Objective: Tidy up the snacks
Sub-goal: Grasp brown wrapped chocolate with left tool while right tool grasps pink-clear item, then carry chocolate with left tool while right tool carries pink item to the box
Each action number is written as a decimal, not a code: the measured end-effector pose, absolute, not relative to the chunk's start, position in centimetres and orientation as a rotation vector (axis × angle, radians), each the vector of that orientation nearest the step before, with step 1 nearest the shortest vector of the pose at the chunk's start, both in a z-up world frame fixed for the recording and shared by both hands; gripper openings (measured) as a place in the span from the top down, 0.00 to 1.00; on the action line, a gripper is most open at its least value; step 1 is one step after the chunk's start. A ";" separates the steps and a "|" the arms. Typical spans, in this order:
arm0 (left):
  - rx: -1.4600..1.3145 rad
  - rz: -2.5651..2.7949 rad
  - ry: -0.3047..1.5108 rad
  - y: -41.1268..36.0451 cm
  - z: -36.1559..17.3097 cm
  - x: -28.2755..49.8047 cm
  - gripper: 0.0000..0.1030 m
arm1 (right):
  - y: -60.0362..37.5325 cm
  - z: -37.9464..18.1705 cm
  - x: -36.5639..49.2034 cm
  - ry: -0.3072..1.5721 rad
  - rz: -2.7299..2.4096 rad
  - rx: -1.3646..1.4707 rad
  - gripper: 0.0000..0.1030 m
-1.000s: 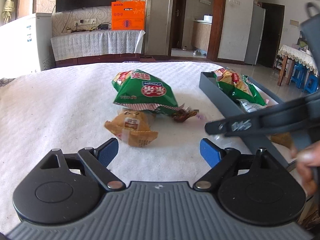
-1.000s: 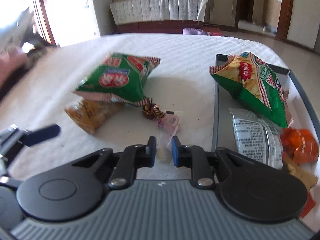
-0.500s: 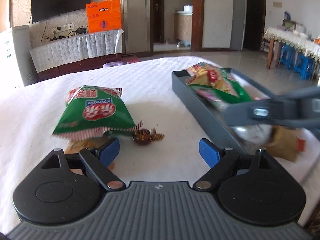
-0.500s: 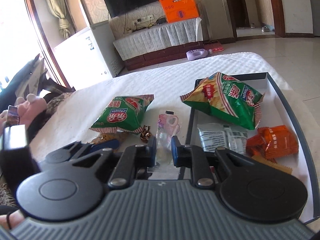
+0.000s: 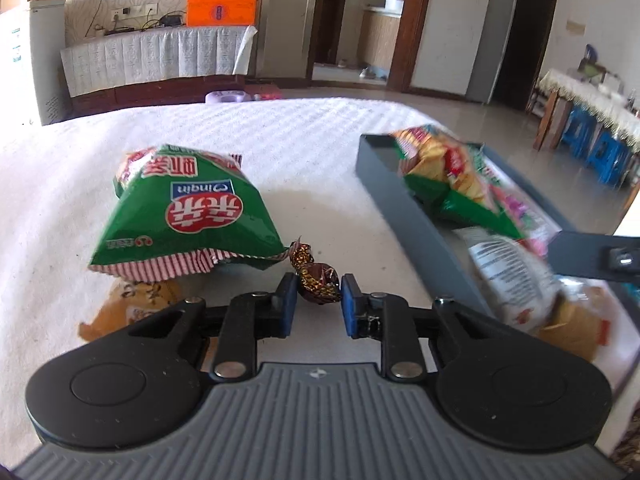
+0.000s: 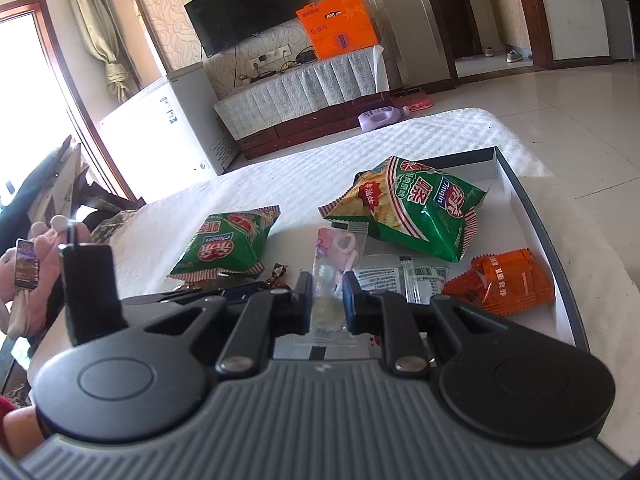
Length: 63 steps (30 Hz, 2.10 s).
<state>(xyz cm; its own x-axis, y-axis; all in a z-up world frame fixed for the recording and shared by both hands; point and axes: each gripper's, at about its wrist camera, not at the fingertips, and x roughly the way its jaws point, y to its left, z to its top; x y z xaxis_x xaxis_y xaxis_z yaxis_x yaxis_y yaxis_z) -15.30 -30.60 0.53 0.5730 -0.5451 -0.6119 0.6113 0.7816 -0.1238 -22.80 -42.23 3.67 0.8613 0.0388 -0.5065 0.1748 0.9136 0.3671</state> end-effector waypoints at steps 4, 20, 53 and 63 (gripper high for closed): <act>0.071 -0.720 0.658 -29.3 2.2 -17.2 0.73 | -42.4 4.1 -23.1 0.509 -0.075 0.423 0.81; 0.113 -0.861 0.531 -32.8 5.2 -24.8 0.73 | -43.7 5.5 -26.3 0.423 -0.156 0.410 0.81; 0.185 -0.938 0.498 -38.8 3.0 -26.8 0.72 | -45.1 4.7 -27.2 0.436 -0.192 0.416 0.82; 0.176 -0.940 0.501 -38.5 2.9 -26.7 0.72 | -45.4 4.7 -27.4 0.437 -0.202 0.428 0.82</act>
